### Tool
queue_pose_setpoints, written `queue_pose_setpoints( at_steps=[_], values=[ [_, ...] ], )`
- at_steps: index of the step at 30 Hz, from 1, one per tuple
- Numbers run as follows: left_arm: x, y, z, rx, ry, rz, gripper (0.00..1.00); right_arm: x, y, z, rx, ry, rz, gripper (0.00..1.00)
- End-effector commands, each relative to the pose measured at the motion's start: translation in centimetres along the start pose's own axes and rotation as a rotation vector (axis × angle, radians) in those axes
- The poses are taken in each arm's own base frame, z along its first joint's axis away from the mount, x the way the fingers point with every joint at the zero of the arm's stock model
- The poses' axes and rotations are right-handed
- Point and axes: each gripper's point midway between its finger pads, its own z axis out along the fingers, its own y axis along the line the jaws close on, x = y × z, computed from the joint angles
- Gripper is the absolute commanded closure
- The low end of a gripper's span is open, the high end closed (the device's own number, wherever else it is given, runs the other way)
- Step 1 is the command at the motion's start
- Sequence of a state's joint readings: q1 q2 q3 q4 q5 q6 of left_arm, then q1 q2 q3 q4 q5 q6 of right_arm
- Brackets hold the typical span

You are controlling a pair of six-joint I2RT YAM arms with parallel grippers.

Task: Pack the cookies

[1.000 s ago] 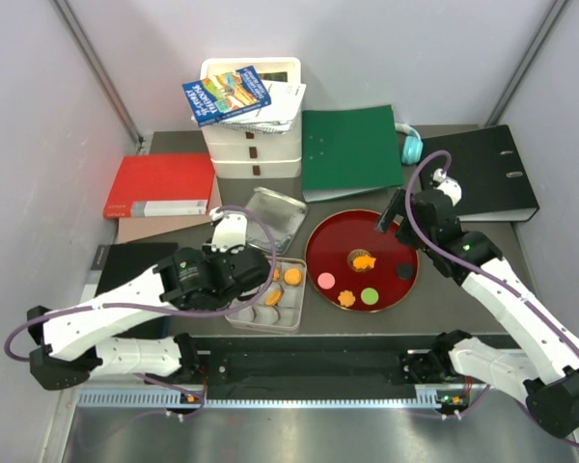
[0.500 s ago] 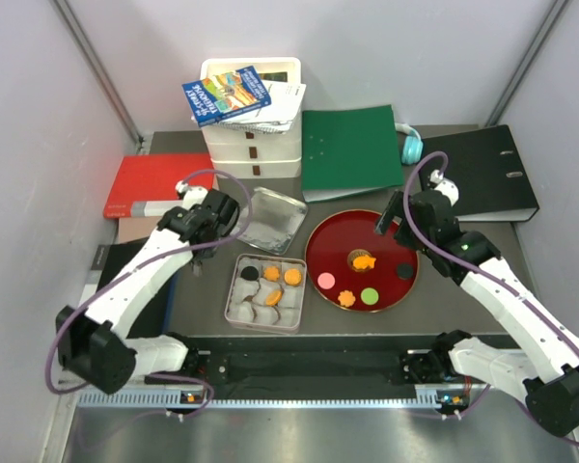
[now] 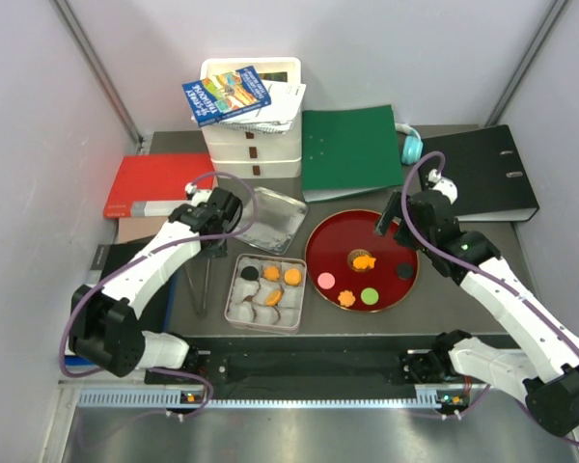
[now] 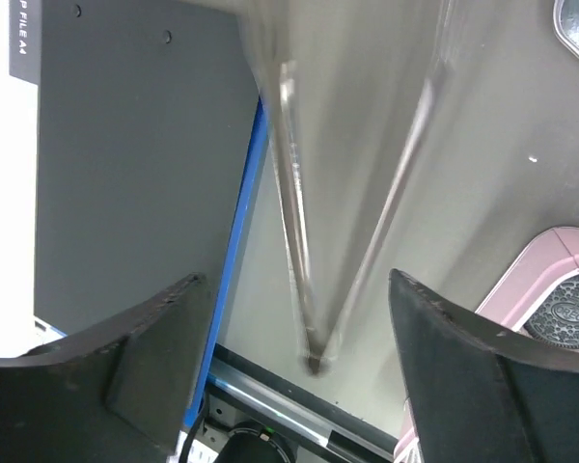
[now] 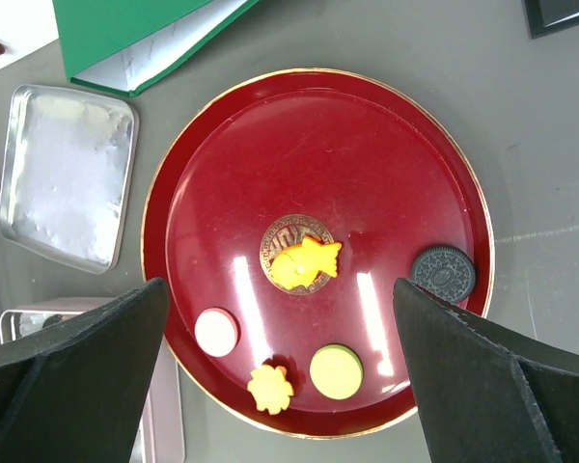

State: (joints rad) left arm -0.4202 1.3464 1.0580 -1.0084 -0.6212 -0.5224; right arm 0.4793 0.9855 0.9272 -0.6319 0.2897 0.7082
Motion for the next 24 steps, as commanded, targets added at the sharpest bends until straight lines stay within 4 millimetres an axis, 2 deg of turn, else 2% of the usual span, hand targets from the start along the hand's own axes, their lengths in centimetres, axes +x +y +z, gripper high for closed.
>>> queue_pose_setpoints(
  at_steps=[1, 4, 6, 9, 11, 13, 14, 15, 16, 17, 18, 20, 21, 23, 24],
  values=[
    [-1.1, 0.8, -0.3, -0.042, -0.031, -0.038, 0.15, -0.8, 0.2, 0.4, -0.008, -0.031, -0.004, 0.01],
    [-1.4, 1.7, -0.6, -0.087, -0.043, -0.07, 0.15, -0.8, 0.2, 0.4, -0.01, -0.031, -0.005, 0.01],
    [-2.5, 1.8, -1.7, -0.06, -0.085, -0.132, 0.15, -0.7, 0.2, 0.5, -0.01, -0.031, -0.008, 0.01],
    [-5.0, -0.3, -3.6, 0.118, -0.178, -0.265, 0.17, -0.5, 0.1, 0.6, -0.01, -0.027, -0.014, 0.01],
    [-6.7, -3.6, -4.3, 0.3, -0.226, -0.318, 0.26, -0.5, 0.2, 0.7, -0.015, -0.028, -0.013, 0.01],
    [-7.3, -6.0, -4.2, 0.383, -0.203, -0.312, 0.28, -0.5, 0.2, 0.7, -0.016, -0.025, -0.014, 0.01],
    [-8.0, -7.7, -4.8, 0.463, -0.184, -0.304, 0.27, -0.5, 0.3, 0.6, -0.02, -0.025, -0.013, 0.01],
    [-7.6, -9.3, -3.6, 0.462, -0.128, -0.274, 0.16, -0.5, 0.4, 0.6, -0.023, -0.023, -0.014, 0.01],
    [-7.6, -10.4, -3.3, 0.482, -0.095, -0.267, 0.01, -0.5, 0.4, 0.6, -0.026, -0.023, -0.018, 0.01],
    [-8.4, -11.5, -3.6, 0.518, -0.078, -0.277, 0.01, -0.6, 0.5, 0.6, -0.026, -0.022, -0.018, 0.01],
    [-8.1, -13.2, -2.4, 0.528, -0.037, -0.249, 0.01, -0.6, 0.5, 0.5, -0.028, -0.024, -0.019, 0.01],
    [-8.7, -15.2, -2.1, 0.59, -0.031, -0.23, 0.01, -0.8, 0.7, 0.5, -0.031, -0.026, -0.025, 0.01],
    [-9.0, -16.3, -1.1, 0.594, -0.029, -0.21, 0.01, -0.9, 0.7, 0.5, -0.033, -0.028, -0.025, 0.01],
    [-10.2, -17.0, -0.6, 0.585, -0.043, -0.199, 0.04, -1.1, 0.8, 0.5, -0.031, -0.029, -0.031, 0.01],
    [-10.0, -17.5, 0.9, 0.553, -0.031, -0.162, 0.06, -1.1, 0.8, 0.5, -0.032, -0.028, -0.033, 0.01]
  ],
)
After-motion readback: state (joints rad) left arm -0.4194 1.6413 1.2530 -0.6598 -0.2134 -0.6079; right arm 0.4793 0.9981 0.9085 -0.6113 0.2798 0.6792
